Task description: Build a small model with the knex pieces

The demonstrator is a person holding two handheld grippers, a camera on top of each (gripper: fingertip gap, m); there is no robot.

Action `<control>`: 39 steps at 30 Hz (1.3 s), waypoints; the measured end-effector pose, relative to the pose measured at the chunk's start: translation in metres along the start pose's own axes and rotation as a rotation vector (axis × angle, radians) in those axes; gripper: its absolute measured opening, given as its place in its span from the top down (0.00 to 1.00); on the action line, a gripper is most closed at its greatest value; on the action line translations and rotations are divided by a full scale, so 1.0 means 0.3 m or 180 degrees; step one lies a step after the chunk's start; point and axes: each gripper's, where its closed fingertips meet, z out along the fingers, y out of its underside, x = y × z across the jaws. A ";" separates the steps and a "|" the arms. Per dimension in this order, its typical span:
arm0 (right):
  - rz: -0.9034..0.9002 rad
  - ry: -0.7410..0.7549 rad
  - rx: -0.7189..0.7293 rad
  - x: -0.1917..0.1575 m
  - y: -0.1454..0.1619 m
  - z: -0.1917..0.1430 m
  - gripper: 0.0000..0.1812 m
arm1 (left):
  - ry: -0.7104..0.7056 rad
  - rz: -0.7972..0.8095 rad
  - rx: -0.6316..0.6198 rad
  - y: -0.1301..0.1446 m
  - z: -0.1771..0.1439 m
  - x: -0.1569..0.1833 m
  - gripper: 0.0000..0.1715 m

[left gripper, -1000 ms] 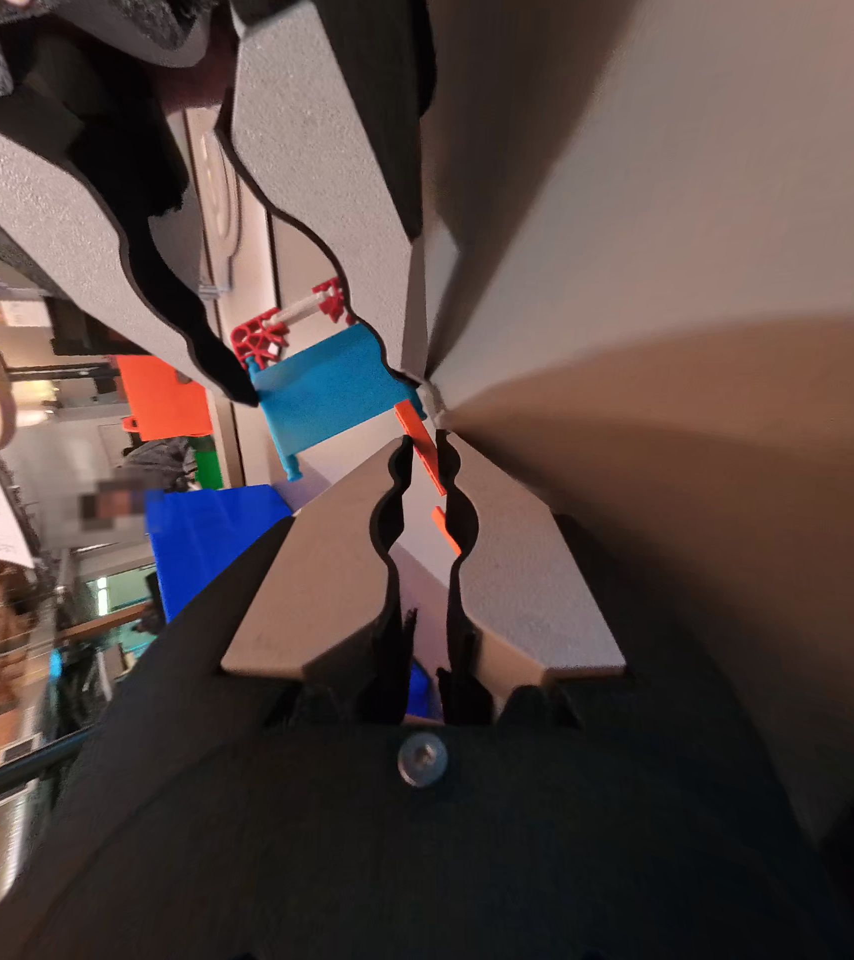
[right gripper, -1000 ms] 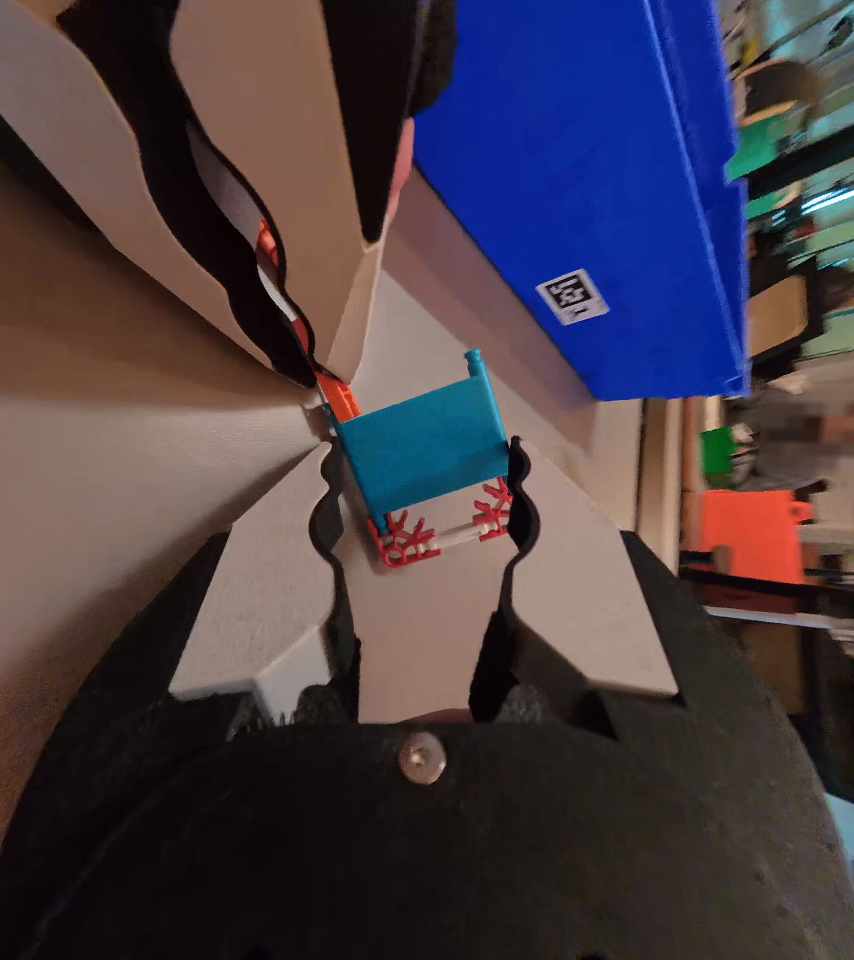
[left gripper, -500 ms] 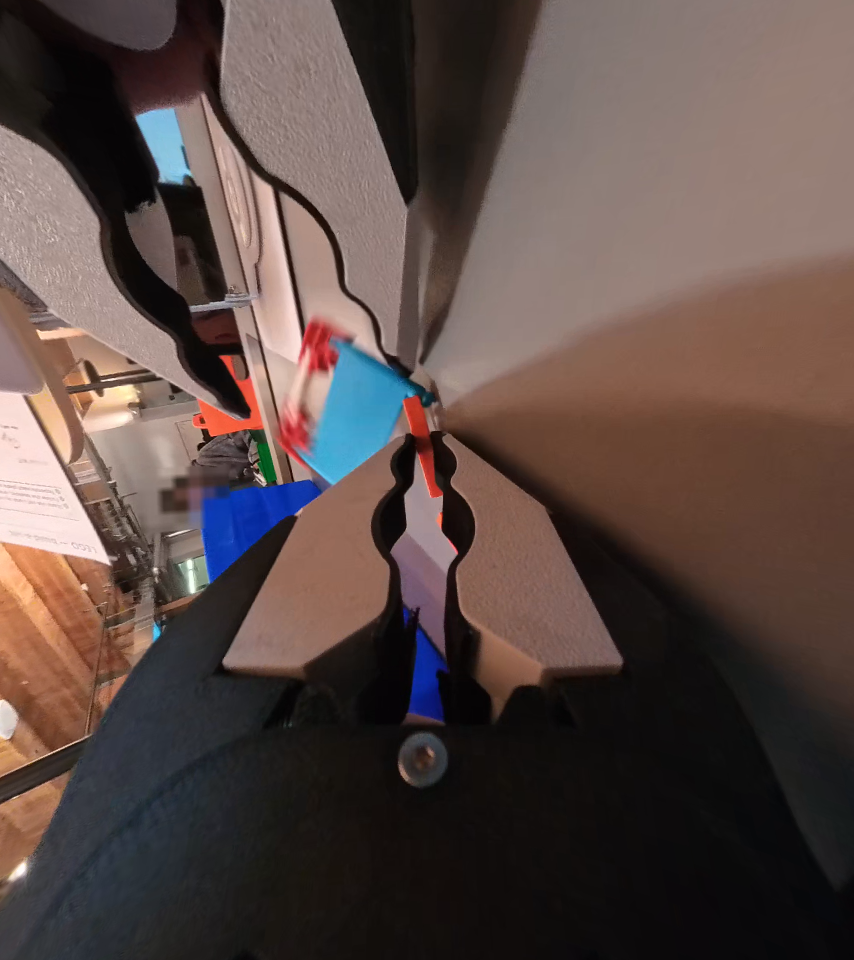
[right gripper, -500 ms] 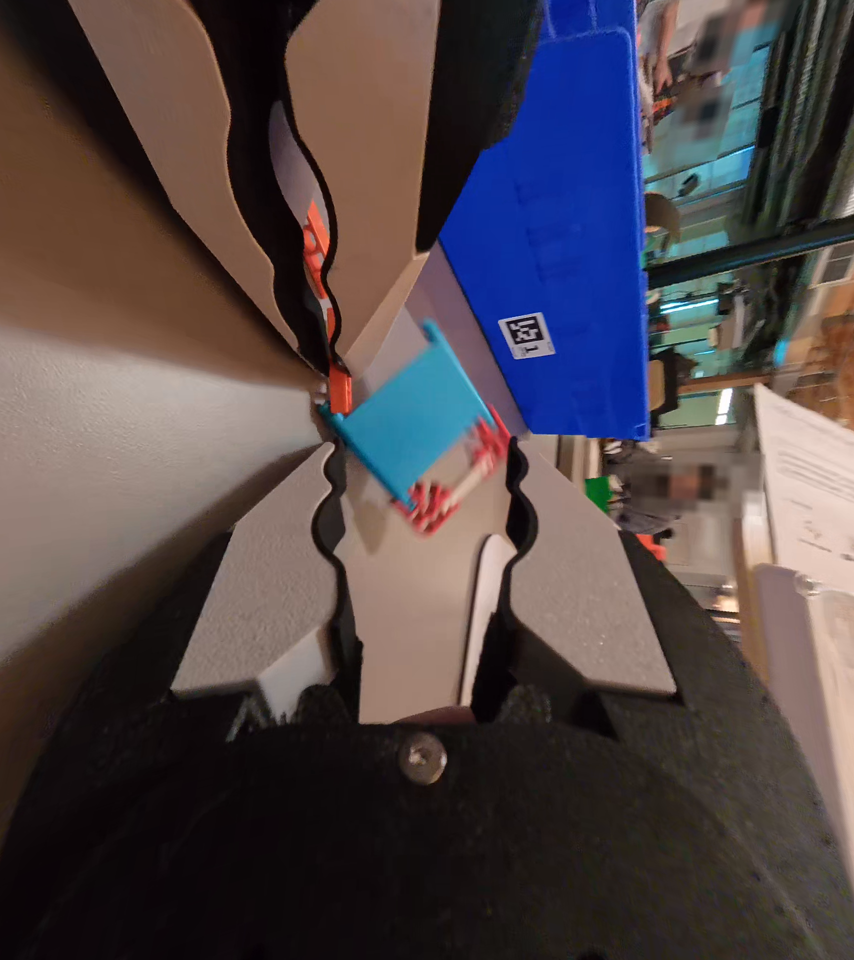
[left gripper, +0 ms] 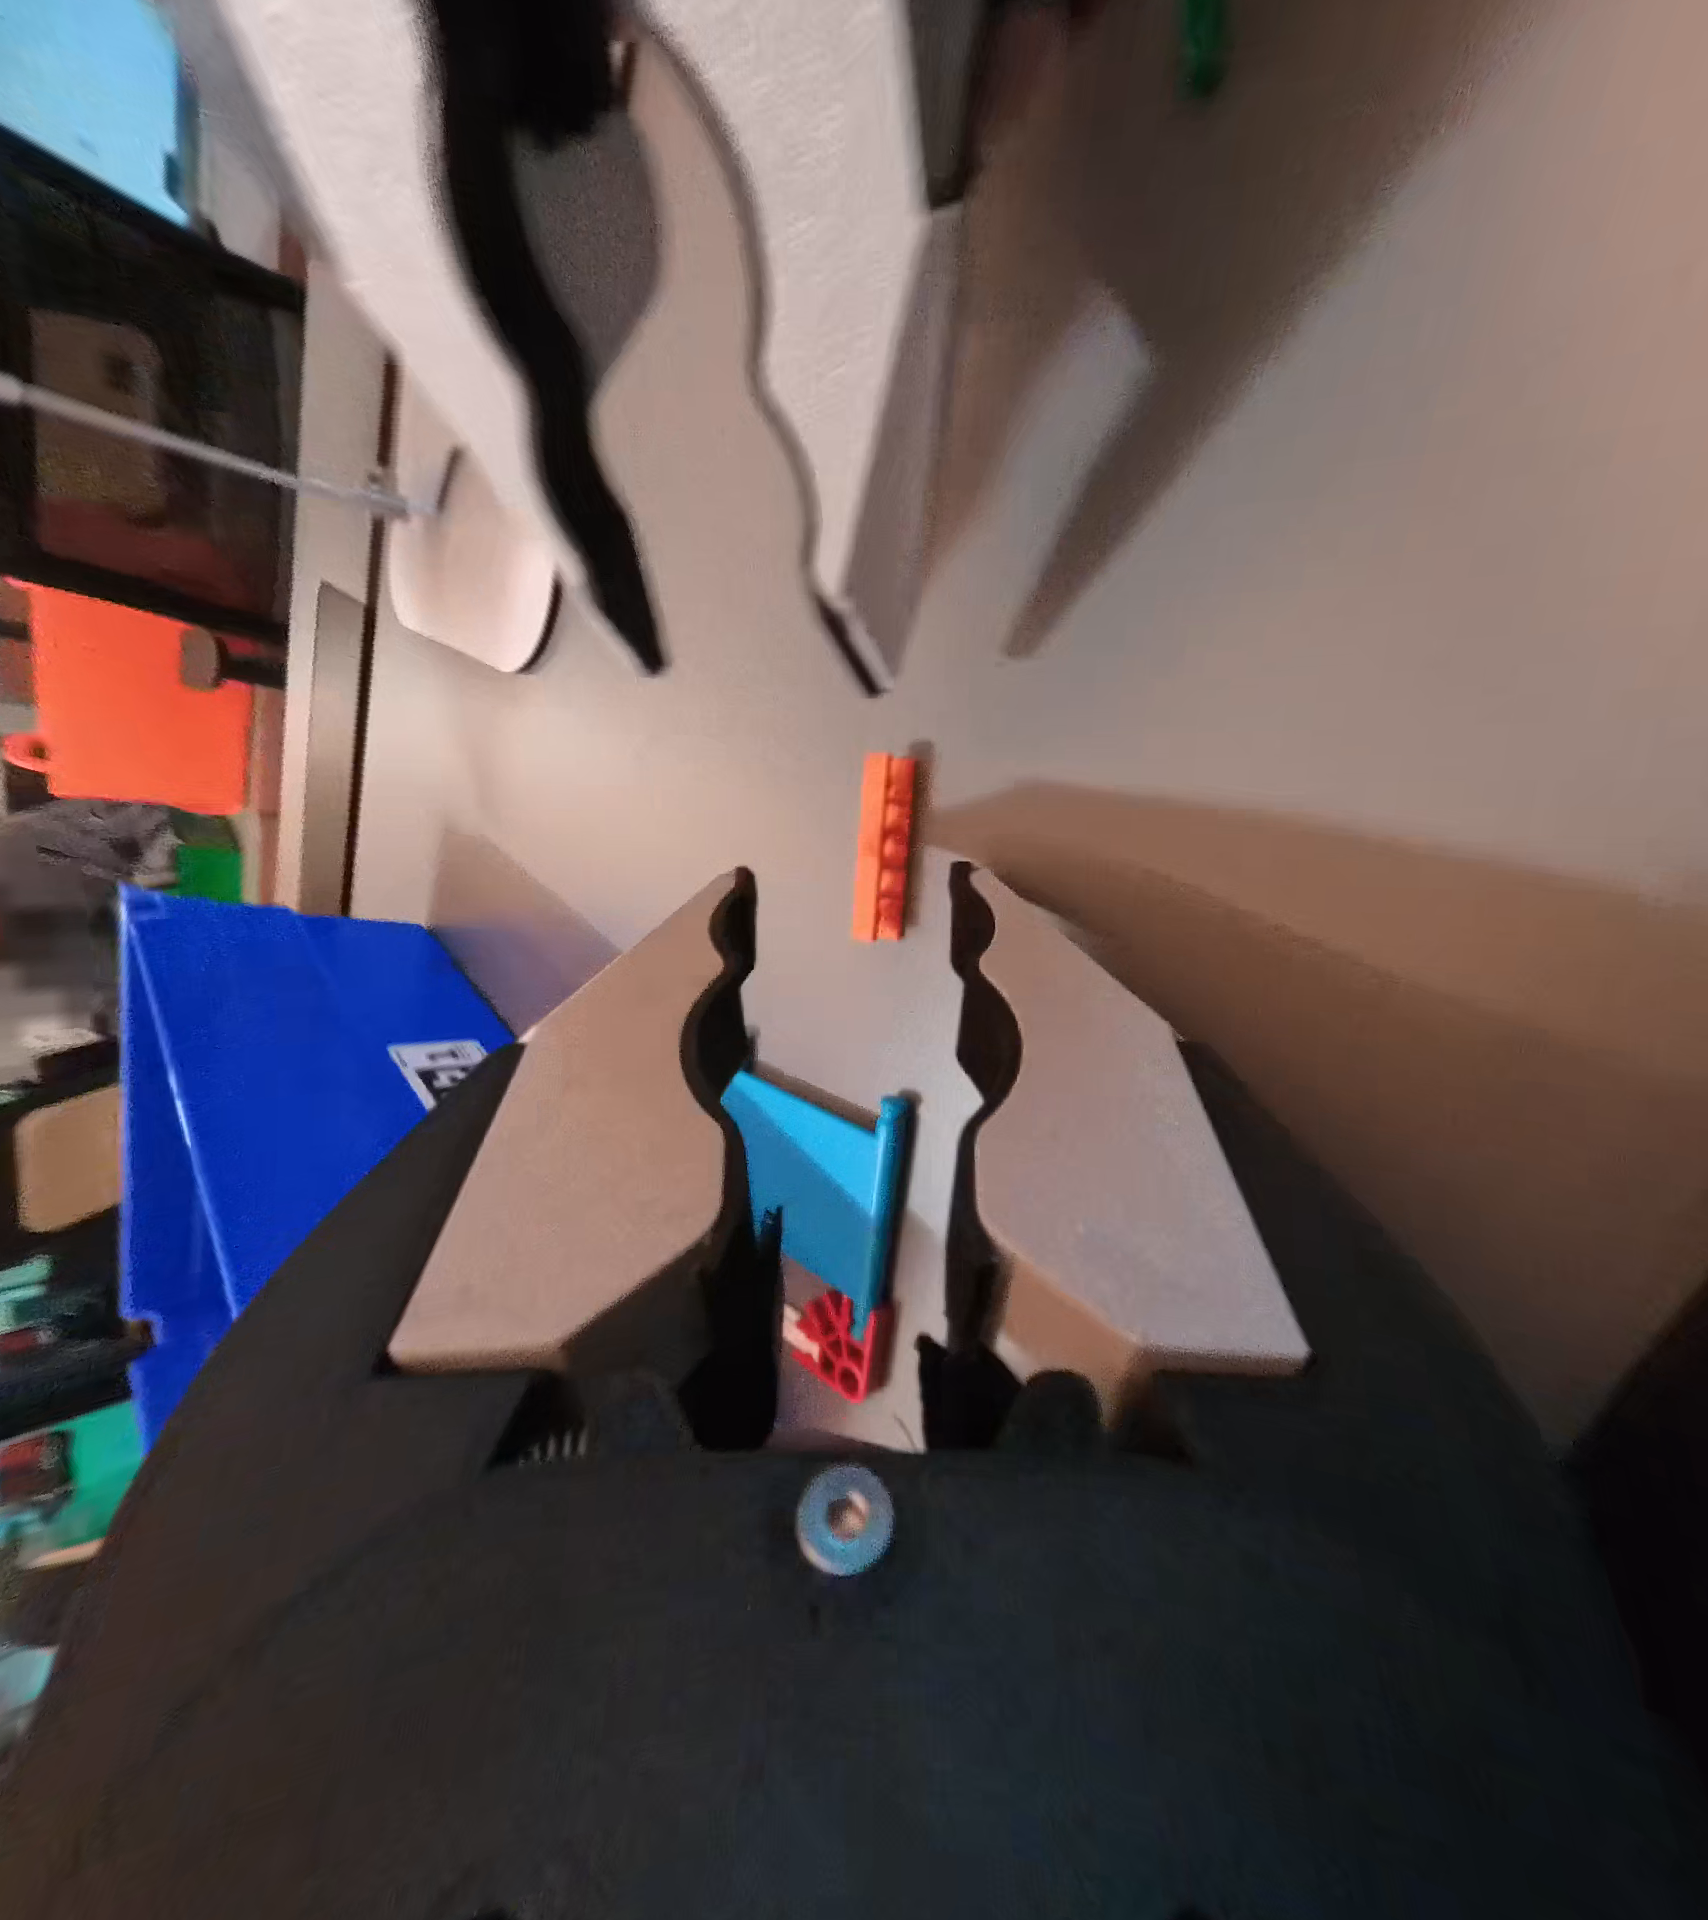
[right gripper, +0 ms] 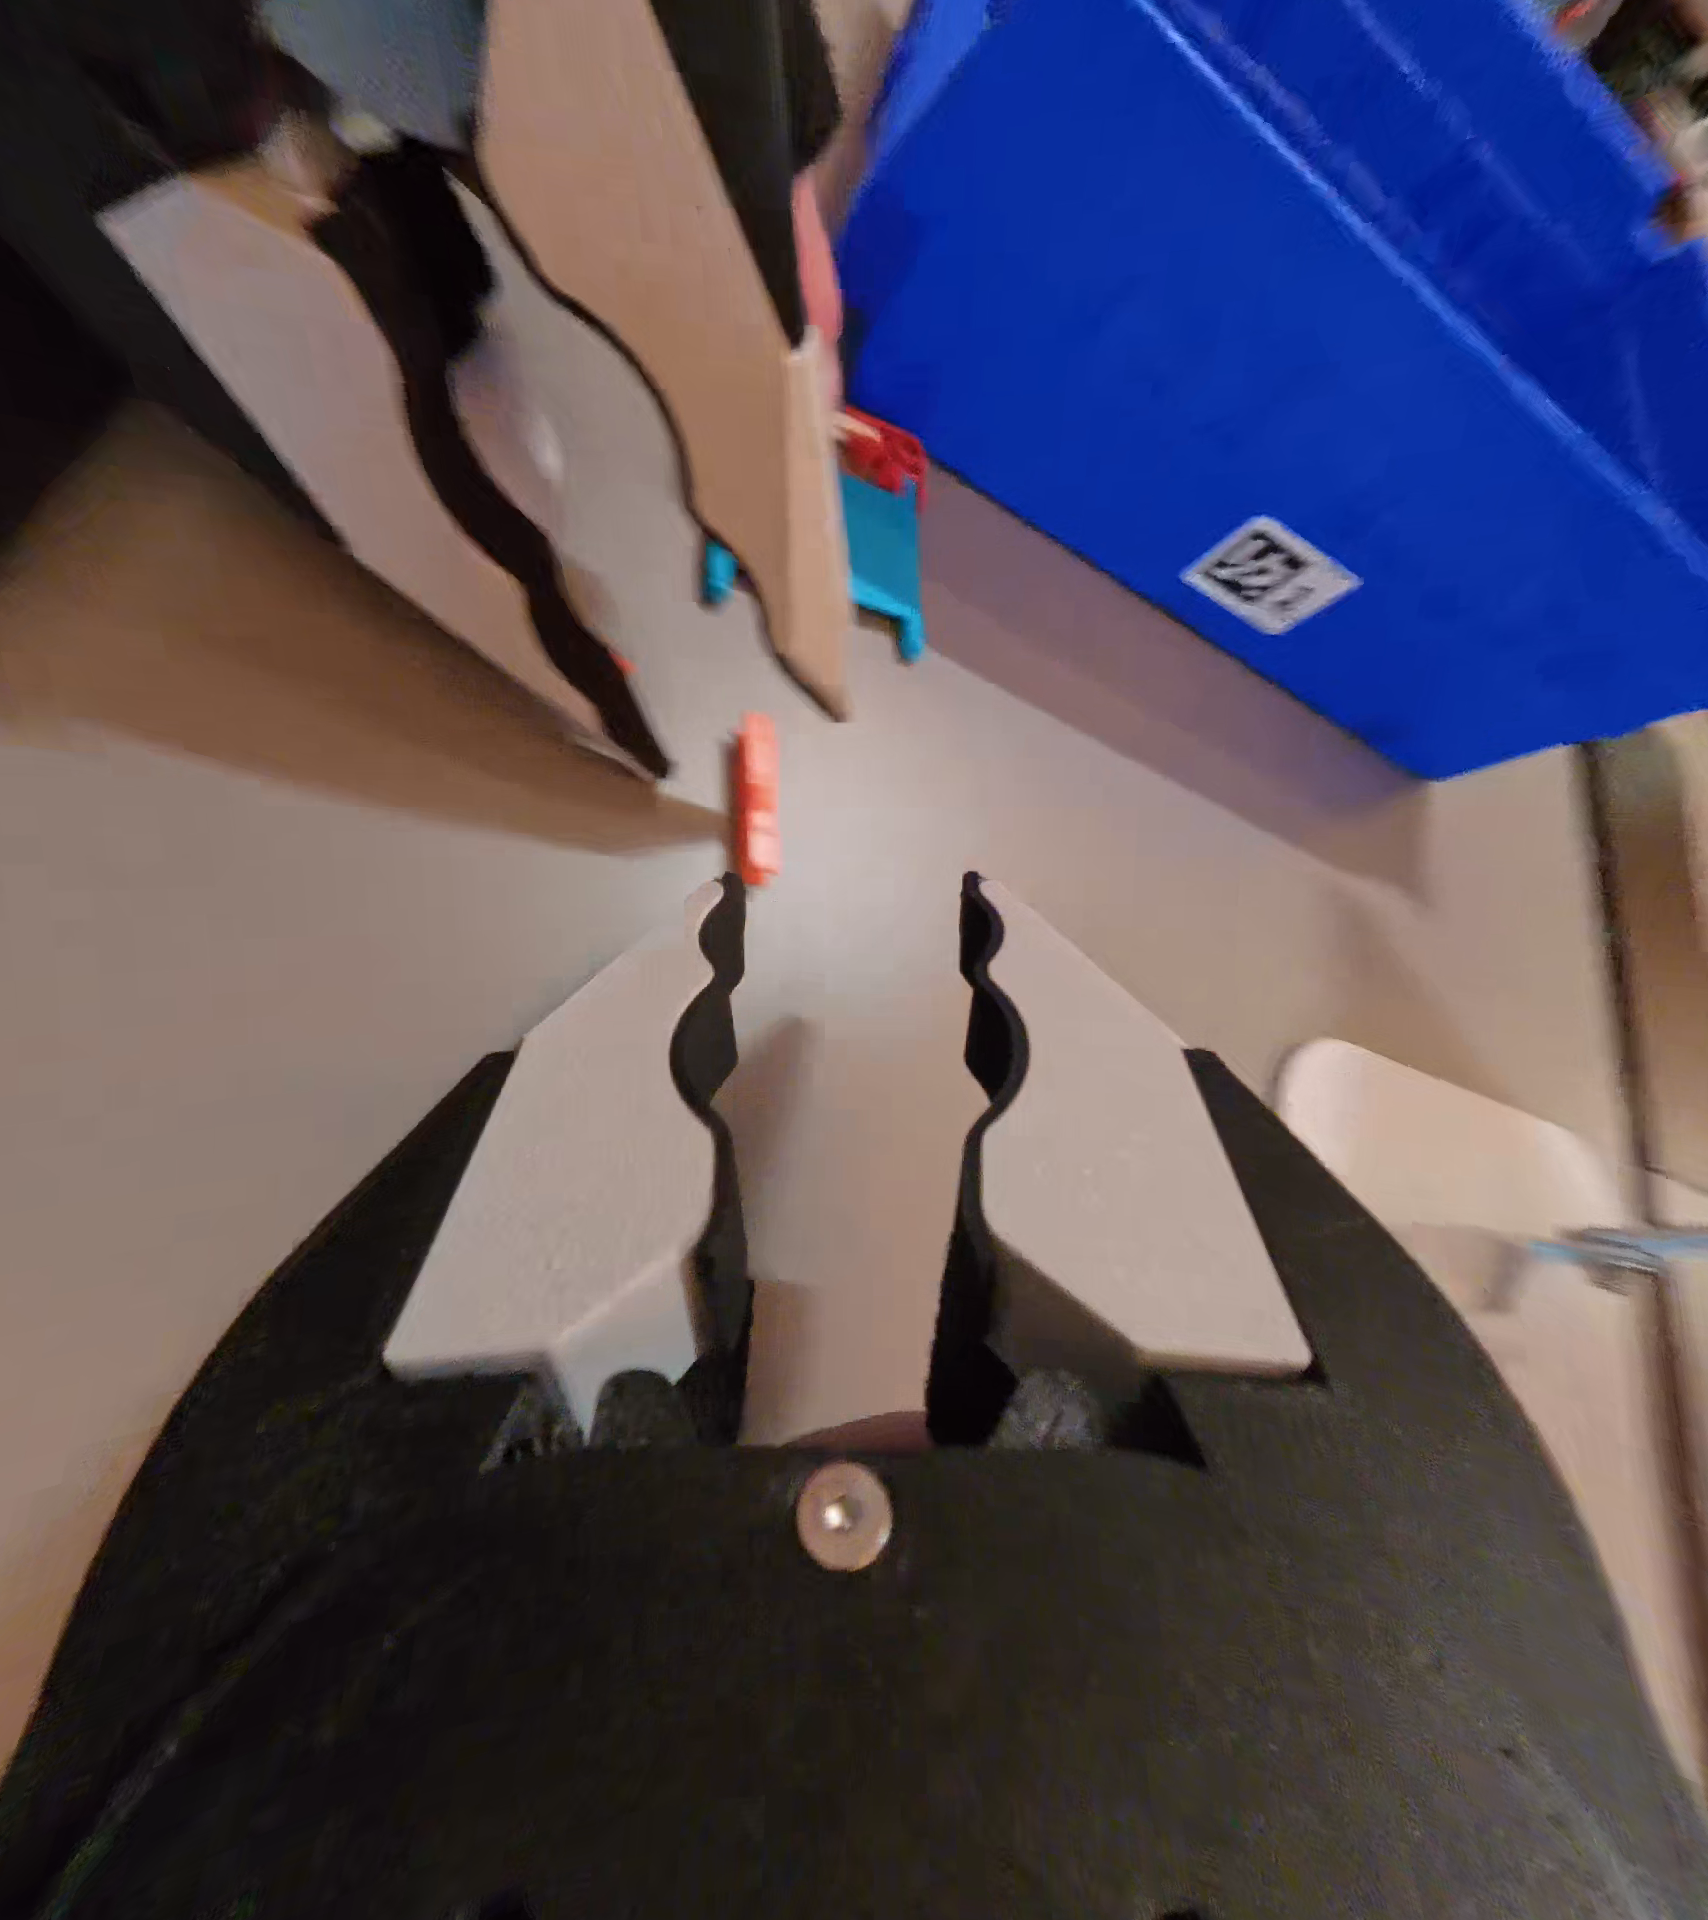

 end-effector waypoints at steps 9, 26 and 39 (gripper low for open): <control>0.0289 -0.0275 -0.0356 -0.062 -0.004 0.098 0.88 | 0.0496 -0.0711 -0.0259 0.184 -0.076 0.001 0.79; 0.0772 -0.0576 -0.0455 0.076 -0.078 0.273 0.90 | 0.0324 -0.1014 -0.0228 0.274 -0.118 0.026 0.90; 0.1086 -0.0783 -0.0304 0.071 -0.083 0.262 0.99 | 0.0035 -0.0893 0.0056 0.262 -0.120 -0.011 0.81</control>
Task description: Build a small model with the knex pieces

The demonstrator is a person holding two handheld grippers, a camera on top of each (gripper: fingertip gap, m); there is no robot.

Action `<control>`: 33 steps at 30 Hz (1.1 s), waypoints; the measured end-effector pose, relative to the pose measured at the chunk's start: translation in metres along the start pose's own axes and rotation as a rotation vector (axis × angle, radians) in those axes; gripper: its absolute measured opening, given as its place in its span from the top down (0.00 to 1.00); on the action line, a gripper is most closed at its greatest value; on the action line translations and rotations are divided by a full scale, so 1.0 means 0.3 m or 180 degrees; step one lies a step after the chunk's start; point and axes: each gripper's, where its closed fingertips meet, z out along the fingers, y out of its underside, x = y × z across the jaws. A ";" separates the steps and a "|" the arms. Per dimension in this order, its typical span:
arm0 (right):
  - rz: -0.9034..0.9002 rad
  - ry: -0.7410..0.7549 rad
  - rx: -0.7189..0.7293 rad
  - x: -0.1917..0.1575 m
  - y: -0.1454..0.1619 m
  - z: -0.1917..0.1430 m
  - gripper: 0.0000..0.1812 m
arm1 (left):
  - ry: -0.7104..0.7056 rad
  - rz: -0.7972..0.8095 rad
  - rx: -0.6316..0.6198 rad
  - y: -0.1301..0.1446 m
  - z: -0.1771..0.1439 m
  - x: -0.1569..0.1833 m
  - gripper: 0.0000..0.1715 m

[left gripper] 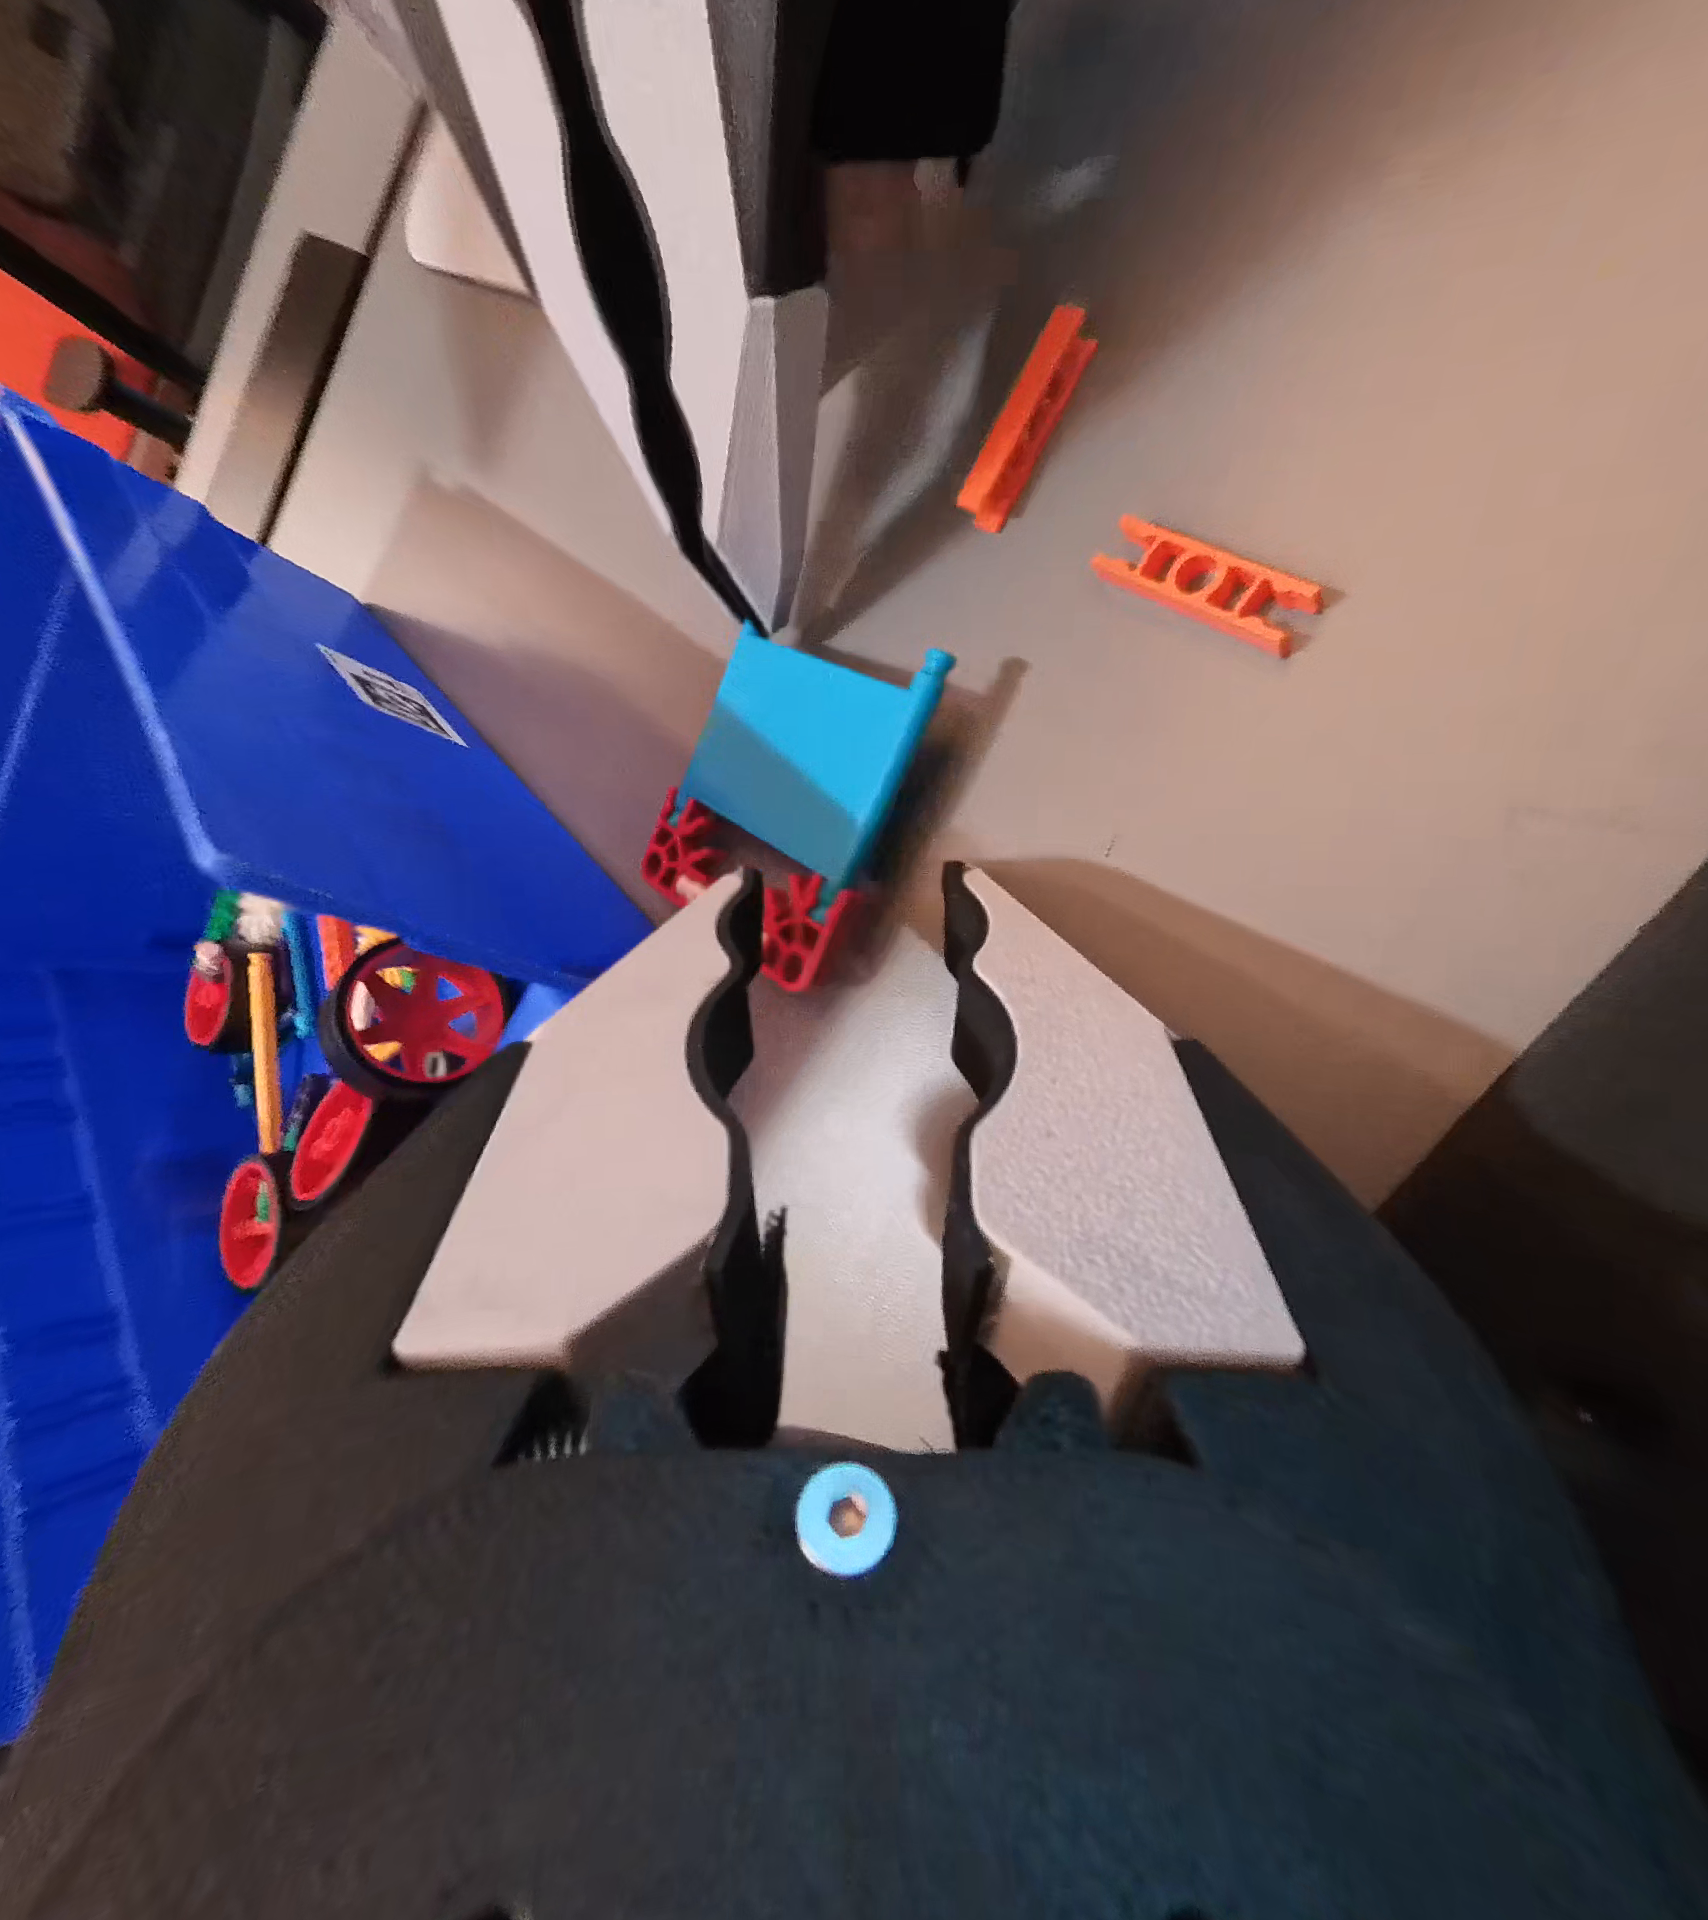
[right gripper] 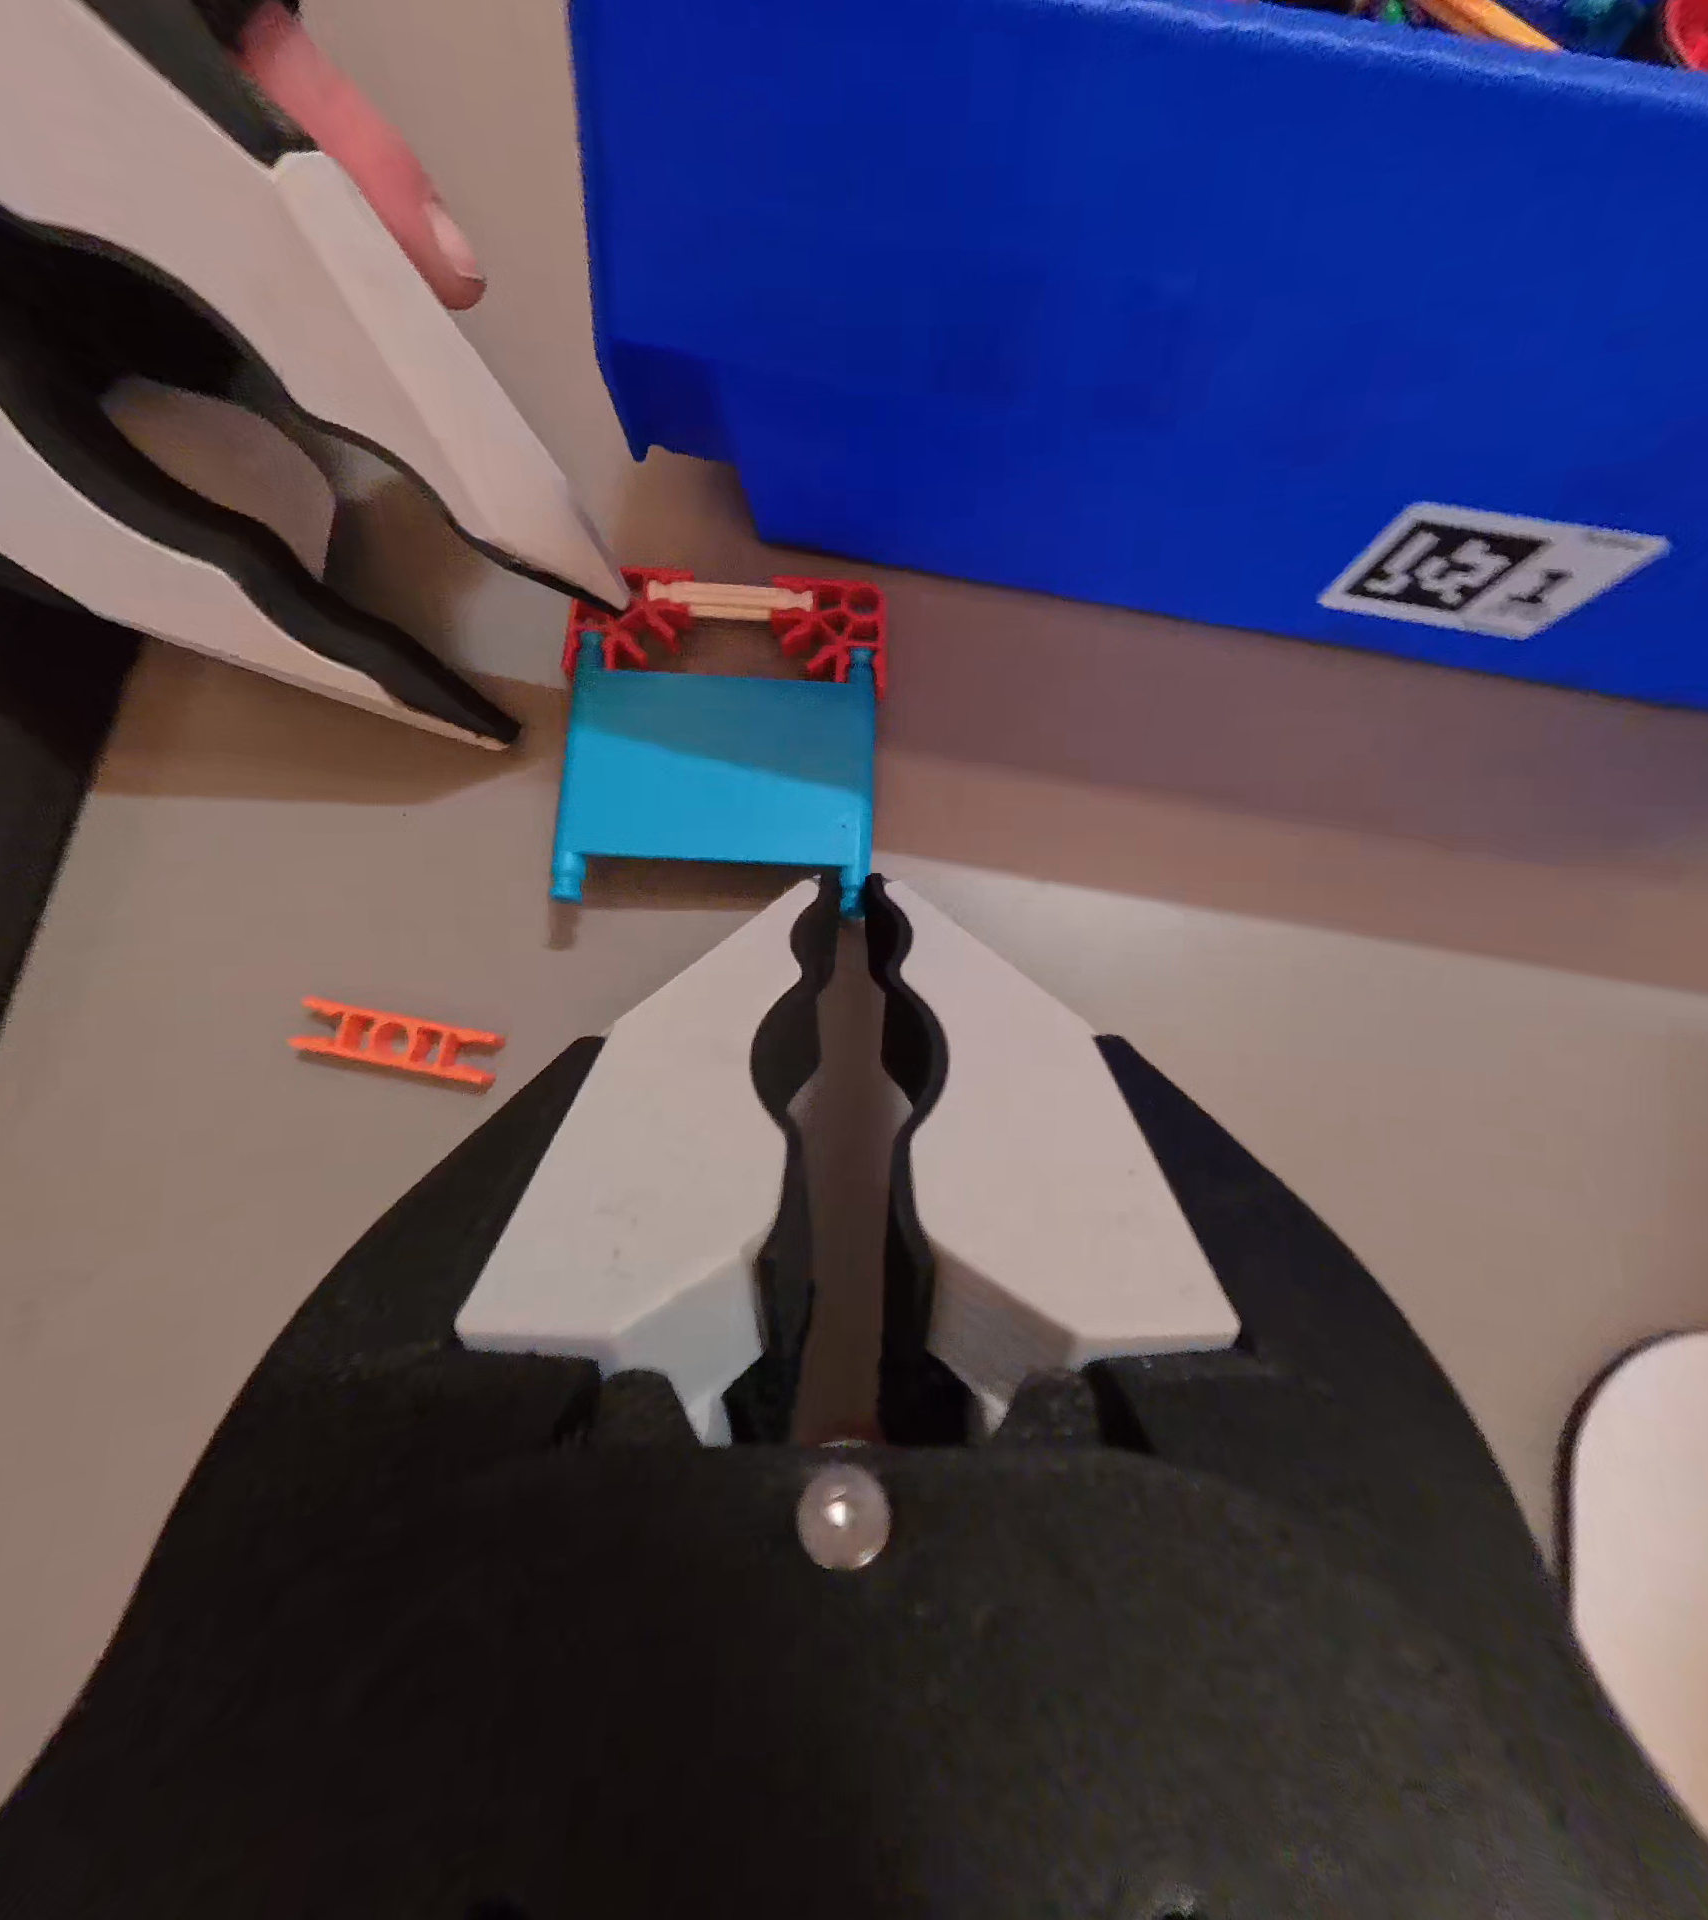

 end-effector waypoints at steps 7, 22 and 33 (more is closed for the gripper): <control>0.0502 -0.0438 0.0161 -0.073 -0.010 -0.078 0.99 | -0.0845 0.0914 0.0304 -0.081 -0.013 -0.053 0.78; -0.0554 0.0339 -0.0066 -0.170 0.106 -0.156 1.00 | -0.0770 0.1024 0.0224 -0.093 -0.025 -0.083 1.00; -0.0015 0.0485 0.0024 -0.075 0.133 -0.123 1.00 | -0.0711 0.0951 0.0249 -0.105 -0.024 -0.061 1.00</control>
